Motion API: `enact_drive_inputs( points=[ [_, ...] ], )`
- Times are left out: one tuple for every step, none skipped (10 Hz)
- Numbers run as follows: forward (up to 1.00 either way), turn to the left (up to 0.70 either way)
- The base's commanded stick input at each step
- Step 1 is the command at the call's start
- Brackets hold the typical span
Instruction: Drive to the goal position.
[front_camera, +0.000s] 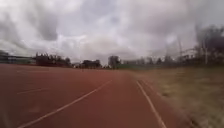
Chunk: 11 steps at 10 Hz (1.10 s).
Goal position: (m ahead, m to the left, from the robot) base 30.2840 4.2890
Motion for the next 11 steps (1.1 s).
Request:
enact_drive_inputs(
  points=[
    [0.70,0.00],
    [0.70,0.00],
    [0.70,0.00],
    [0.70,0.00],
    [0.70,0.00],
    [0.70,0.00],
    [0.70,0.00],
    [0.85,0.00],
    [0.85,0.00],
    [0.85,0.00],
    [0.85,0.00]
  ],
)
